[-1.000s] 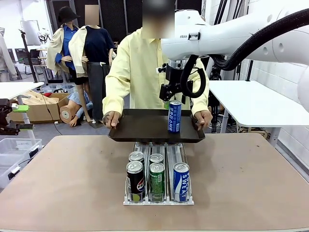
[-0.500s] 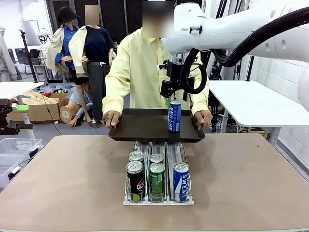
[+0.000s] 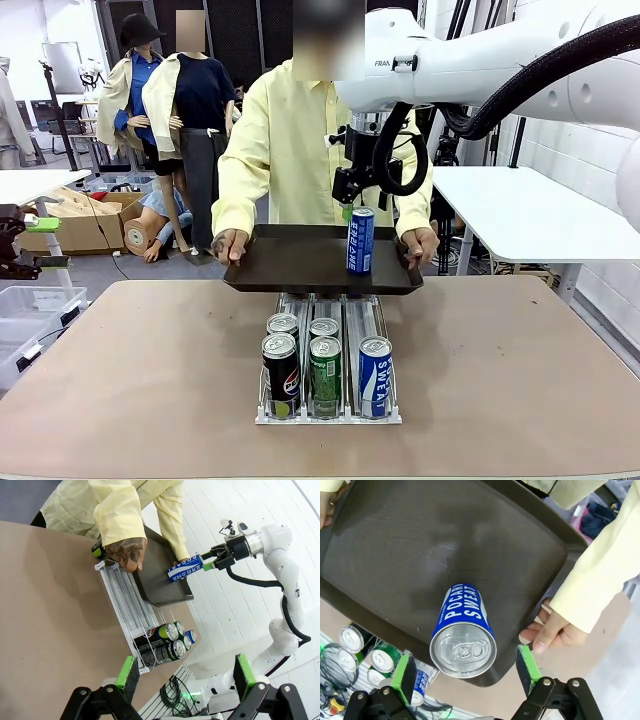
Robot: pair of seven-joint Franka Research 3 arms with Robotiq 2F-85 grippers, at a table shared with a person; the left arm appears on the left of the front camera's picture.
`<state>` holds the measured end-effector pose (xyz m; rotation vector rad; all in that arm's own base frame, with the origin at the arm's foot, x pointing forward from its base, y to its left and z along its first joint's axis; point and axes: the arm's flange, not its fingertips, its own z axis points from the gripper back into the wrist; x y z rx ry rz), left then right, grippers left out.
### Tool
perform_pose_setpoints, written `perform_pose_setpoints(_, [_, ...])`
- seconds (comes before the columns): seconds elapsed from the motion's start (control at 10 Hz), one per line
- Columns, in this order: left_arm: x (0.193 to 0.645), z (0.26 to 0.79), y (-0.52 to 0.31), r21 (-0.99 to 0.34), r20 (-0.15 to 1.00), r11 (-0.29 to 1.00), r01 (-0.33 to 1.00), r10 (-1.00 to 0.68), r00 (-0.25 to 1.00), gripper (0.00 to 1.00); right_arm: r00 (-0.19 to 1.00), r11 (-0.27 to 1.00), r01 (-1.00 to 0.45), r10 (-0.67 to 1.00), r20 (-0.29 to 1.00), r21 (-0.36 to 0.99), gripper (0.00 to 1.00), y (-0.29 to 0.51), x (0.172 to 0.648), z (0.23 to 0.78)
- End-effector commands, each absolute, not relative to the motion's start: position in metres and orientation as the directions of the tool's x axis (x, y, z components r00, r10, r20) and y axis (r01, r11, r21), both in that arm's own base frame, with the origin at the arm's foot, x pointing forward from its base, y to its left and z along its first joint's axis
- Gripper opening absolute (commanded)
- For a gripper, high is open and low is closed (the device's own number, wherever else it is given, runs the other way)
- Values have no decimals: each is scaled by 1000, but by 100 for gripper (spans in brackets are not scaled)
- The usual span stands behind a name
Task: Retrieve and hand over the desired beverage to the person.
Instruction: Pick up another can of the same type that the person held from the Automatic Can Dispenser.
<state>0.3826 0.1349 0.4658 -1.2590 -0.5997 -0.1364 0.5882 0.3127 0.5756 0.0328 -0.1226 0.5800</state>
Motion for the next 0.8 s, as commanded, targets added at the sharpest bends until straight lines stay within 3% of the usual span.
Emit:
perform_pose_setpoints(0.0, [381, 467, 135, -855, 494, 308, 418, 237, 837, 100, 829, 837, -546, 542, 137, -6, 100, 313, 589, 574])
perform_pose_setpoints(0.7, [381, 467, 135, -855, 494, 308, 418, 237, 837, 100, 840, 849, -528, 521, 149, 12, 100, 310, 585, 587])
